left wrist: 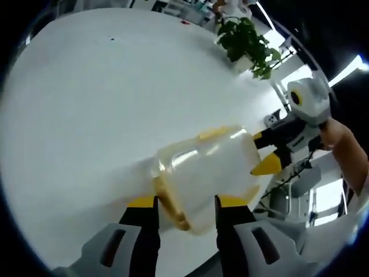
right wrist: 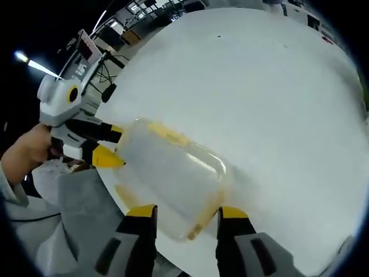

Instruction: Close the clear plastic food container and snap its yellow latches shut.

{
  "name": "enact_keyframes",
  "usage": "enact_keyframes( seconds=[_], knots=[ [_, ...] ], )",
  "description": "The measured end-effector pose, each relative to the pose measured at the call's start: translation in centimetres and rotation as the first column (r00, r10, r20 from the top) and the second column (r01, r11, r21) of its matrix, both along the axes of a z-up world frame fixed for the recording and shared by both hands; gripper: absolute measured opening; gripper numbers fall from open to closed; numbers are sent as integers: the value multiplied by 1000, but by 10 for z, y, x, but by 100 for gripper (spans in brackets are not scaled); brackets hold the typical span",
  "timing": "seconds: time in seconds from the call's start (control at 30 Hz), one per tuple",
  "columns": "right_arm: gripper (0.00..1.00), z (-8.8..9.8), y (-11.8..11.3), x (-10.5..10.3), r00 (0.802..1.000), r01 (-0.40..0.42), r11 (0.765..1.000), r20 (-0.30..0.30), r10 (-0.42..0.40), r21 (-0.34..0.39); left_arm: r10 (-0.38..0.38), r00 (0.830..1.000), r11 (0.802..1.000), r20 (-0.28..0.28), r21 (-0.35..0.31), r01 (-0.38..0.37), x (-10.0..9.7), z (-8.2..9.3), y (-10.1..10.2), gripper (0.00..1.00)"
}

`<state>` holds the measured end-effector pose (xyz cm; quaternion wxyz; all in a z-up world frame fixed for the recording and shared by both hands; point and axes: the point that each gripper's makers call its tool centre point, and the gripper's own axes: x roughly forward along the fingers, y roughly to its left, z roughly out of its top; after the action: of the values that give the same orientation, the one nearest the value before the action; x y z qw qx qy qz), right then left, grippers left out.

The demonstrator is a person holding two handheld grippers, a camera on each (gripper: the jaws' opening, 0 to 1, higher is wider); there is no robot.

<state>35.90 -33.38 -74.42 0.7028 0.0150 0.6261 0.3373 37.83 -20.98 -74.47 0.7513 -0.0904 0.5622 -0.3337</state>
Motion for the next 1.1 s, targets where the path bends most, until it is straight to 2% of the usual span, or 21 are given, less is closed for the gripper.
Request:
enact_keyframes(
  seconds=[0.13, 0.17, 0.2, 0.23, 0.27, 0.33, 0.43, 0.63, 0.7, 0.8, 0.93, 1.0, 1.07, 1.1],
  knots=[
    [35, -1, 0, -1, 1000, 8, 1000, -6, -8, 13, 26, 1000, 1000, -14, -17, -26, 1, -1, 1, 33],
    [35, -2, 0, -2, 1000, 25, 1000, -14, -25, 15, 21, 1000, 999, -1, -41, -21, 4, 1, -1, 28],
    [35, -3, 0, -1, 1000, 12, 1000, -5, -12, 23, 56, 998, 998, -20, -31, -57, 3, 5, 4, 27],
    [35, -3, 0, -1, 1000, 15, 999, -5, -14, 30, 18, 1000, 1000, -8, -16, -18, -1, 8, 11, 28],
    [34, -3, 0, -1, 1000, 20, 999, -10, -19, 33, 6, 1000, 1000, 0, -10, -6, 1, 3, 4, 27],
    [34, -4, 1, -1, 1000, 19, 999, -12, -19, 36, 26, 1000, 1000, -14, -13, -27, 2, 0, 0, 26],
    [33, -4, 2, -2, 1000, 17, 999, -12, -16, 32, 43, 999, 999, -24, -31, -44, 3, -2, 1, 25],
    [37, -2, 0, -5, 998, 55, 997, -9, -55, 46, 47, 999, 999, -1, -24, -47, 1, 1, 2, 29],
    [38, -2, 0, -4, 998, 44, 997, 33, -46, 64, 63, 998, 998, -9, -26, -64, 1, 1, 3, 29],
    [38, -2, -1, -16, 999, 36, 996, 14, -37, 85, 44, 999, 999, -1, -21, -44, 0, 1, 2, 30],
    [36, -1, -8, -19, 998, 57, 992, 17, -59, 112, 53, 998, 998, -16, -19, -54, 2, 1, 3, 30],
    [33, 3, -14, -15, 997, 49, 992, 50, -55, 116, 57, 998, 998, -16, -16, -57, 1, 1, 2, 30],
    [26, 9, -19, -7, 994, 68, 988, 73, -79, 136, 58, 998, 998, -10, -14, -59, 2, 3, 2, 29],
    [20, 12, -21, 2, 988, 70, 986, 123, -89, 152, 57, 998, 998, -8, -13, -58, 2, 3, 2, 28]
  ],
)
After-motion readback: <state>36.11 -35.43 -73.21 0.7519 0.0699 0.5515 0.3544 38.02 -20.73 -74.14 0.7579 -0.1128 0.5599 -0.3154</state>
